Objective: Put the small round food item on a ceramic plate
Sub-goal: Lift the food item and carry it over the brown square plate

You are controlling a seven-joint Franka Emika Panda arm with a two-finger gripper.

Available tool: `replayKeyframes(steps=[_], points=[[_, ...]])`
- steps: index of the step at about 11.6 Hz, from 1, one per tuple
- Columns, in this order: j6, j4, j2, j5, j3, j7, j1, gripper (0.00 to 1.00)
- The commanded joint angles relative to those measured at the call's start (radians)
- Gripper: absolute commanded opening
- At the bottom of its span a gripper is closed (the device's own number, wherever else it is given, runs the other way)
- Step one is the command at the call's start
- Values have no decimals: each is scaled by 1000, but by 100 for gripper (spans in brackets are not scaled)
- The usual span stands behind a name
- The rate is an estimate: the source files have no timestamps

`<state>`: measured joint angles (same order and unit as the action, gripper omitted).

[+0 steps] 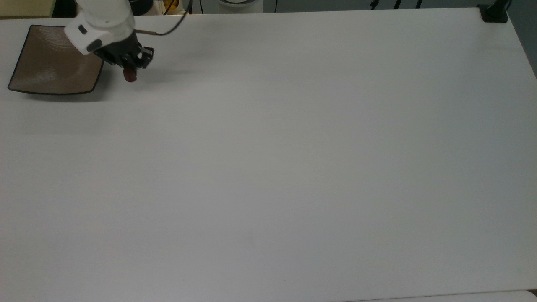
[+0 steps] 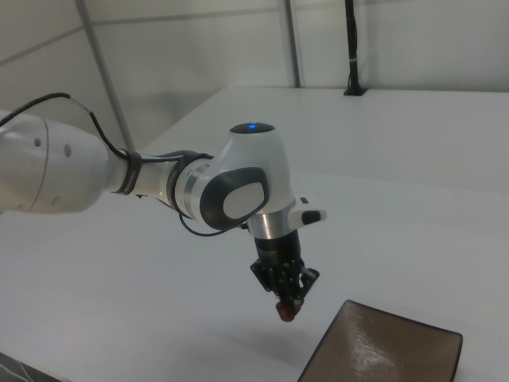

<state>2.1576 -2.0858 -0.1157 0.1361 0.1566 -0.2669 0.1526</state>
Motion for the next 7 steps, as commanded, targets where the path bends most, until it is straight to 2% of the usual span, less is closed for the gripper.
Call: replayKeyframes(steps=[1,4,5,6,7], points=[[-53,36,47,13,38,-181,47,10],[-32,75,30,14,49,-276,128,15],[-6,78,24,16,49,-299,154,36],[17,85,7,11,49,-290,165,95],[22,85,-1,10,49,-284,165,100]])
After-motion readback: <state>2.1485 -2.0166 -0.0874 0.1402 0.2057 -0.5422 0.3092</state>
